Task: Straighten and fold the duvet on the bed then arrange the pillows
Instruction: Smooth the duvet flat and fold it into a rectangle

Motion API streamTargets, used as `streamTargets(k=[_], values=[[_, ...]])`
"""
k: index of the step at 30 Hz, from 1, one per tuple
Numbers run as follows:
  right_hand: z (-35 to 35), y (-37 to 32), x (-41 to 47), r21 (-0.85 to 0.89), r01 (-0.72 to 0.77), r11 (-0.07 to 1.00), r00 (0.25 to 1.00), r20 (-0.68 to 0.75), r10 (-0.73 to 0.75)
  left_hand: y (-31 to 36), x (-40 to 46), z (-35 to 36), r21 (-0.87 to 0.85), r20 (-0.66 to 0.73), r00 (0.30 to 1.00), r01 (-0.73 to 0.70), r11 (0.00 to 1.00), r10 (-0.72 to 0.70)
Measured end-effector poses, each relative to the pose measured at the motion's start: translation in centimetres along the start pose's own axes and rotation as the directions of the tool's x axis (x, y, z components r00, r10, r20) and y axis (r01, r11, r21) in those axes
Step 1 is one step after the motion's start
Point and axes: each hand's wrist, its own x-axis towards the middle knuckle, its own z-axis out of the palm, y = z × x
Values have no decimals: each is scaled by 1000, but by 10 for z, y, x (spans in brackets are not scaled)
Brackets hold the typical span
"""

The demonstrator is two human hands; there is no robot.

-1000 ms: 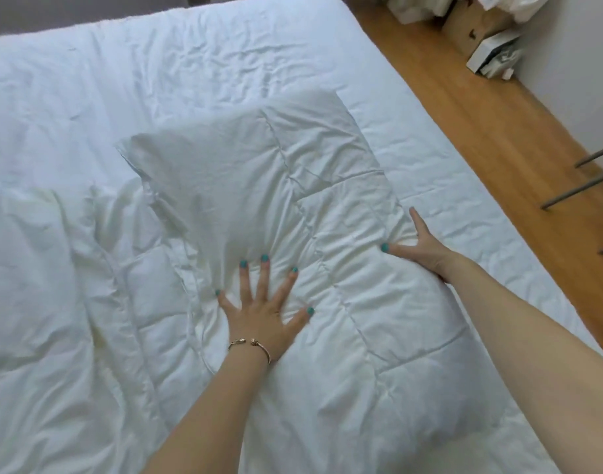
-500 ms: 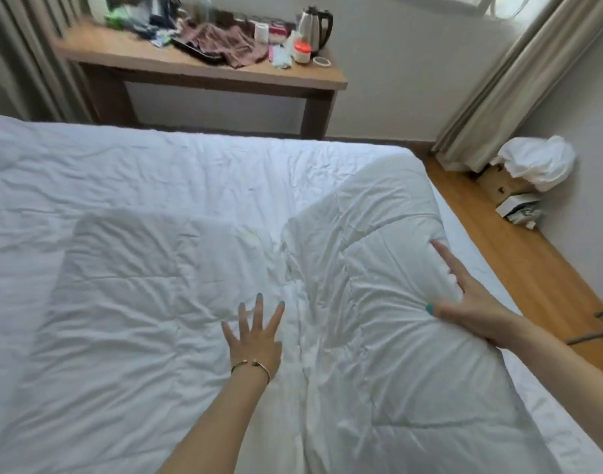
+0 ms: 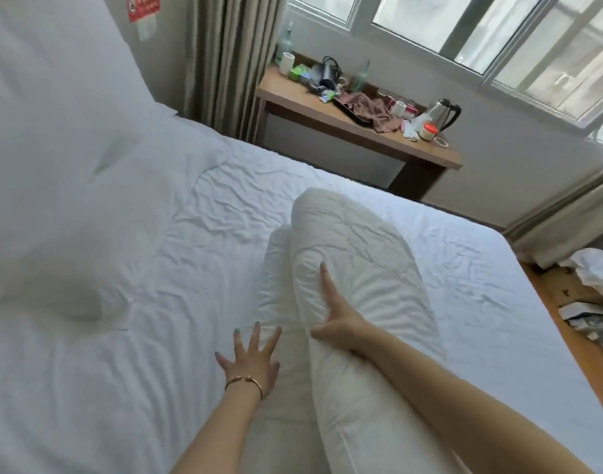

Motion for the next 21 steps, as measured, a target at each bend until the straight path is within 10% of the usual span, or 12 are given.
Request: streamTargets(k=[5, 9, 12, 17, 21], values=[[108, 3, 43, -111, -199, 974, 975, 80, 208, -61, 4, -3, -265, -44, 997, 54, 963, -68], [91, 10, 37, 554, -289, 781, 957, 200, 211, -35, 9, -24, -366, -220, 976, -77, 927, -6], [72, 18, 20, 673, -185, 716, 983, 114, 146, 21, 13, -45, -313, -345, 924, -281, 907, 167], [66, 56, -9, 139, -82, 987, 896, -423, 134, 90, 41, -56, -136, -225, 884, -444, 885, 409], [78, 105, -48, -312, -378, 871, 860, -466, 206, 86, 62, -34, 99, -178, 935, -294, 951, 308]])
